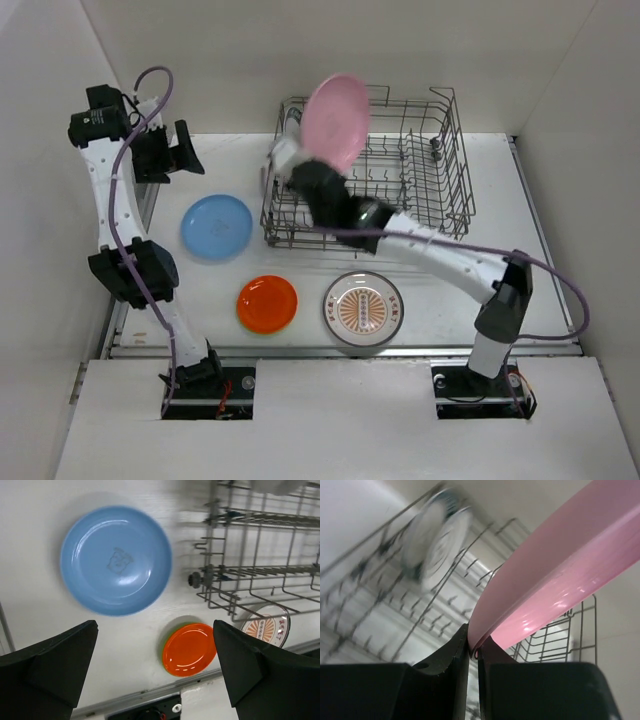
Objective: Unload the plates from the dish rack
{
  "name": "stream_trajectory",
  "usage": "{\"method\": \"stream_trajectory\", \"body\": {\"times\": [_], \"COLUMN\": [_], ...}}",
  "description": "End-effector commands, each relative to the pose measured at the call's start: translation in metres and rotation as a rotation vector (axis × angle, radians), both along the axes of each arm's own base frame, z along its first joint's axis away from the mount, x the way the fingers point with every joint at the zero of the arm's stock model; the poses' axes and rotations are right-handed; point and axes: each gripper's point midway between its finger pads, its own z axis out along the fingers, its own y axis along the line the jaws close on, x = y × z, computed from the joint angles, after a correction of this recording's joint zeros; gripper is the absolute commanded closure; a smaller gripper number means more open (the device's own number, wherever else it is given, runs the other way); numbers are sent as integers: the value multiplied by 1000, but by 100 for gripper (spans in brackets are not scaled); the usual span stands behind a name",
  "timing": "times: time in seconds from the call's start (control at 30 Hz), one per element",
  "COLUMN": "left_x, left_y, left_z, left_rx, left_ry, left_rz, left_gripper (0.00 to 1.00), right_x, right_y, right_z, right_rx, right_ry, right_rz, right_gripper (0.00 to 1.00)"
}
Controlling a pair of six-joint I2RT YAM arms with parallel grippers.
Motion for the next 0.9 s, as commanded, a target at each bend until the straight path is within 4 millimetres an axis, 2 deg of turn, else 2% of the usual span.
{"method": "stream_trajectory", "body": {"times": [0.0,0.03,0.07,0.2,0.23,0.33,0.37,0.43,0.5,0.63,0.67,0.73,0.77,0.8,0.87], "left_x": [-18,-18,-14,-13,-17,-22,-28,-28,-39,-49,-50,-55,-57,-61,-72], "left_y": [-54,-61,-65,-99,-113,-127,-129,-126,-125,-133,-136,-130,-130,-129,-132], "left_z": [40,40,41,66,68,56,44,26,17,12,9,6,6,3,-1], "left_rx": [-48,-49,-43,-27,-9,55,98,118,110,59,62,91,93,94,64], "left_ry": [-103,-103,-121,-234,-239,-206,-159,-84,-21,7,12,34,41,59,106], "left_rz": [-233,-252,-266,-360,-396,-455,-474,-470,-483,-512,-532,-520,-528,-542,-572], "left_gripper": [0,0,0,0,0,0,0,0,0,0,8,24,36,58,76], "right_x": [-42,-55,-76,-109,-114,-125,-125,-125,-125,-127,-126,-125,-125,-124,-119], "right_y": [30,38,56,85,92,106,107,108,110,111,110,110,112,111,110], "right_z": [-81,-90,-106,-126,-128,-143,-139,-146,-147,-155,-154,-151,-148,-146,-142], "right_rx": [-554,-586,-621,-678,-682,-707,-699,-712,-700,-706,-708,-689,-681,-674,-651], "right_ry": [-26,-32,-32,-36,-36,-30,-33,-28,-23,-6,-8,-19,-22,-27,-36], "right_rz": [54,78,138,231,253,284,283,285,295,305,296,282,281,271,247], "right_gripper": [100,100,100,100,100,100,100,100,100,100,100,100,100,100,100]}}
